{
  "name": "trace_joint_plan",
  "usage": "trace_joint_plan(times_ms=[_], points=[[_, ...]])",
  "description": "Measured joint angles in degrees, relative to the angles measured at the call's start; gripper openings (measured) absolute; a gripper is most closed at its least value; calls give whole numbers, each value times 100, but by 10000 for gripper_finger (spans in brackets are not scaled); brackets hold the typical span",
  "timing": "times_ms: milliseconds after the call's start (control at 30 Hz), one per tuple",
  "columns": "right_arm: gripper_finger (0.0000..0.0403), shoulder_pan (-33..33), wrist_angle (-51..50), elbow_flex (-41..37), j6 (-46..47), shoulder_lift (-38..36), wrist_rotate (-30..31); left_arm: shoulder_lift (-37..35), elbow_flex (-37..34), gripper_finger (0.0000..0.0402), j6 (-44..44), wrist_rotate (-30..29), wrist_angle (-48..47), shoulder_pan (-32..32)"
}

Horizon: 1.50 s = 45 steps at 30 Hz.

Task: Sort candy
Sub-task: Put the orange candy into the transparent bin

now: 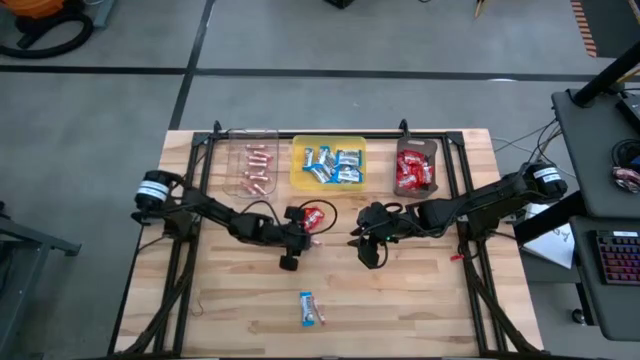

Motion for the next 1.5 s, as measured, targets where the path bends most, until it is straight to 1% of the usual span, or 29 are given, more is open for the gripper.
trace_joint_plan(times_ms=[100, 233, 267, 400, 467, 567, 667, 733, 767, 833, 933, 967, 1033, 1133, 1200, 1267, 1333, 1400, 1500], points=[[141, 0, 0, 0, -49, 0, -1, 10, -1, 102, 28, 39, 0, -2], [141, 0, 1, 0, -126, 0, 1, -8, 12, 24, 57, 70, -71, -5], [141, 0, 0, 0, -132, 0, 1, -26, 15, 15, 47, 124, -85, 2], [141, 0, 0, 0, -138, 0, 1, -197, 13, 20, -10, 299, -204, -37], [141, 0, 4, 0, -151, 0, 1, -412, 13, 15, -12, 329, -307, -86], [141, 0, 3, 0, -153, 0, 1, -898, 15, 6, -44, 340, -666, -121], [141, 0, 4, 0, -153, 0, 1, -1615, 17, 6, -102, 284, -1085, -117], [141, 0, 9, 0, -153, 0, 1, -2154, 17, 6, -153, 39, -1452, -91], [141, 0, 15, 0, -153, 0, 1, -2419, 17, 6, -208, -214, -1645, -68], [141, 0, 15, 0, -153, 0, 1, -2967, 17, 6, -363, -990, -2115, 29], [141, 0, 17, 0, -153, 0, 4, -3686, 19, 6, -801, -2185, -2908, 352], [141, 0, 20, 0, -153, 0, 4, -3884, 19, 6, -1042, -2450, -3174, 519], [141, 0, 20, 0, -153, 0, 4, -4226, 9, 6, -1616, -2701, -3612, 941], [141, 0, 24, 0, -153, 0, 4, -4536, -42, 6, -2539, -2620, -4136, 1701], [141, 0, 28, 0, -153, 0, 4, -4585, -49, 6, -3174, -2420, -4625, 2229], [141, 0, 39, 0, -153, 0, 4, -4575, -52, 6, -3596, -2157, -5042, 2692], [141, 0, 39, 0, -151, 0, 4, -4497, -53, 7, -3738, -1836, -5243, 3039], [141, 0, 41, 0, -148, 0, 4, -4400, -53, 10, -3737, -1607, -5283, 3202], [141, 0, 42, 0, -148, 0, 3, -4277, -53, 19, -3687, -1654, -5332, 3227]])
